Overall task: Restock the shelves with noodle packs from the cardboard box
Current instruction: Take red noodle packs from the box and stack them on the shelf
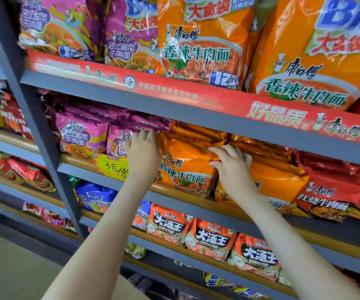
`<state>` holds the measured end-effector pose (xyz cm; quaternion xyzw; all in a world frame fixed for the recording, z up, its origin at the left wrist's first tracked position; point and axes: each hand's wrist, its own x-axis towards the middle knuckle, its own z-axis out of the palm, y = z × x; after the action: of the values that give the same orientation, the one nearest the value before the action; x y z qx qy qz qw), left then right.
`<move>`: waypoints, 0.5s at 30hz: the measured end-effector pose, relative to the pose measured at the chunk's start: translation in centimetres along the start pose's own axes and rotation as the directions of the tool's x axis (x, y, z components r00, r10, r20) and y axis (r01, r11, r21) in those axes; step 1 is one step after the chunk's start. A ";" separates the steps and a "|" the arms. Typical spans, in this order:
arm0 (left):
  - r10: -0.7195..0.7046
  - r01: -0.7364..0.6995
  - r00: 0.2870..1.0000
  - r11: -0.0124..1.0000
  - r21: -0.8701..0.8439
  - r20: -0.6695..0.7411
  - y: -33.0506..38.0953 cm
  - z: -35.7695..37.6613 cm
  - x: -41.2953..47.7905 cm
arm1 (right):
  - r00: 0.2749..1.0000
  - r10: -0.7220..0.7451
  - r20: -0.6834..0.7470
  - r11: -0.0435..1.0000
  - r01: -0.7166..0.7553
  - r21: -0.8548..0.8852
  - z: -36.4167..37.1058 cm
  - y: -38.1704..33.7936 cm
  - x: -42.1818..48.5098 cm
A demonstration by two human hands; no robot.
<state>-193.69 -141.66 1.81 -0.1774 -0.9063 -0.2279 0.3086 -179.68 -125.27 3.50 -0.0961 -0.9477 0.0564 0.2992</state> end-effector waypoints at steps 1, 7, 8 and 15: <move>-0.006 0.006 1.000 1.000 -0.010 -0.009 0.2 0.3 -0.3 | 1.000 0.007 0.018 0.999 -0.008 0.053 -0.3 0.1 0.1; -0.017 0.003 0.990 0.995 0.097 0.141 0.8 -0.7 -0.4 | 0.999 -0.033 -0.005 0.985 0.033 0.168 -1.8 1.0 0.5; -0.016 -0.008 0.986 0.990 0.140 0.166 1.1 -0.9 -0.4 | 0.999 -0.032 0.026 0.983 0.027 0.179 -2.2 1.1 0.7; 0.321 -0.319 0.947 0.946 0.053 -0.030 1.4 -1.3 -0.7 | 0.976 -0.104 0.191 0.971 0.141 -0.194 -3.2 0.3 0.6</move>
<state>-191.93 -141.34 2.73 -0.3102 -0.8646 -0.1568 0.3629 -178.24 -124.73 6.40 -0.0622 -0.9756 -0.0526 0.2038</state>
